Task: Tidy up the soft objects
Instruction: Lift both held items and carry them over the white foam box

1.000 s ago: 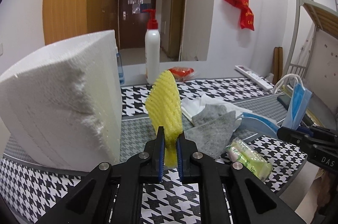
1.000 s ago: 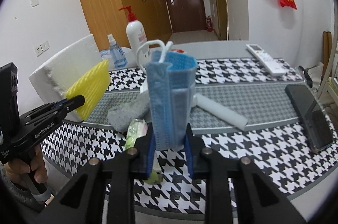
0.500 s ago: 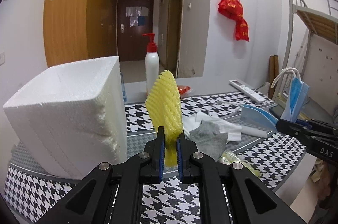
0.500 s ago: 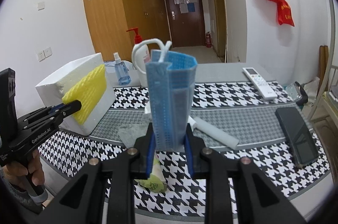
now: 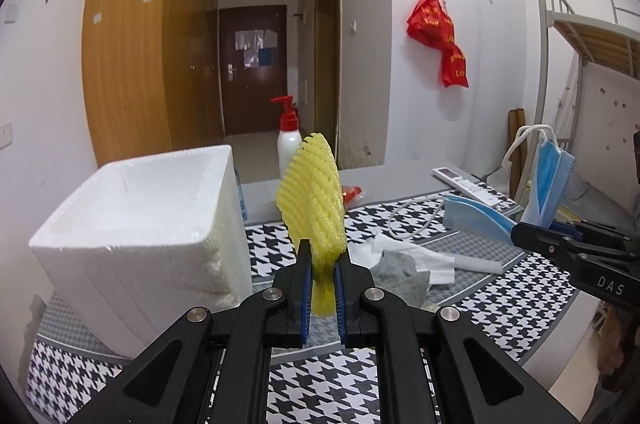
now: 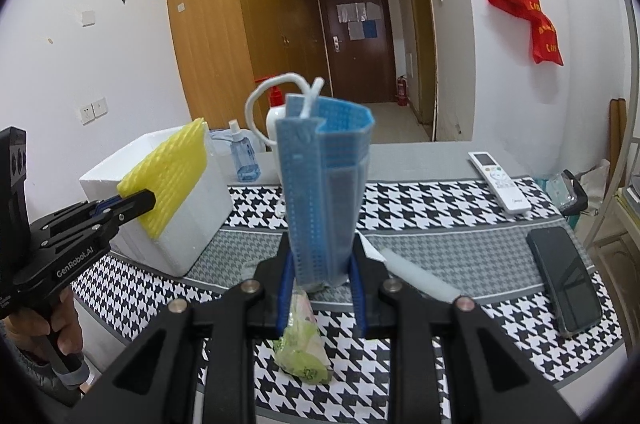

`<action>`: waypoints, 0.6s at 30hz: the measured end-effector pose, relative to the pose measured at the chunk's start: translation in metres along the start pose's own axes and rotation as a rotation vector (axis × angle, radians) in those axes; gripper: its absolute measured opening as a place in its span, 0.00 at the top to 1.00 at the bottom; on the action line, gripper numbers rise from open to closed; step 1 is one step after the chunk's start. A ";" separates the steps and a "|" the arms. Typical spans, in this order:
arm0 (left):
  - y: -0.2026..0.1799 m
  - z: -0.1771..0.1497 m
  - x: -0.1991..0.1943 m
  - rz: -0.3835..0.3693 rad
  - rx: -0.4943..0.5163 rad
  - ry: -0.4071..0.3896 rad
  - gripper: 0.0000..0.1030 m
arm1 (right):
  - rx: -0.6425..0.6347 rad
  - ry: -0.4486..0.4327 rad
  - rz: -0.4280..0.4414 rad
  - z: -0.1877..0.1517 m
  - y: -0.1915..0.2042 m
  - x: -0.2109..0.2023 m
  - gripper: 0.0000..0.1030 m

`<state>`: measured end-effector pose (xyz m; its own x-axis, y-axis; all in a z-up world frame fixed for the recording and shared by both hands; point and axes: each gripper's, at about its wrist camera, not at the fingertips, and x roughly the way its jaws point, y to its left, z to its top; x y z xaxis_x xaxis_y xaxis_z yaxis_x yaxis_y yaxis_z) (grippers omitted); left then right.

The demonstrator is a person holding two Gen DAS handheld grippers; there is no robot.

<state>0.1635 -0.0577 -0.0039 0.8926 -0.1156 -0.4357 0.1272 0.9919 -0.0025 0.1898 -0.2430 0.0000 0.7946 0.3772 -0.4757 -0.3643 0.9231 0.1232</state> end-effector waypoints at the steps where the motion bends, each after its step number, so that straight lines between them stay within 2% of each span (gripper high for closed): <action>1: 0.001 0.002 -0.001 0.002 0.001 -0.005 0.90 | -0.002 -0.003 0.002 0.001 0.001 0.000 0.72; 18: 0.006 0.027 -0.016 0.034 0.021 -0.082 0.90 | -0.029 -0.061 0.025 0.017 0.013 -0.005 0.72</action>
<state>0.1619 -0.0512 0.0273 0.9288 -0.0864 -0.3604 0.1043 0.9941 0.0305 0.1897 -0.2315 0.0191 0.8128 0.4051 -0.4187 -0.3980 0.9109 0.1088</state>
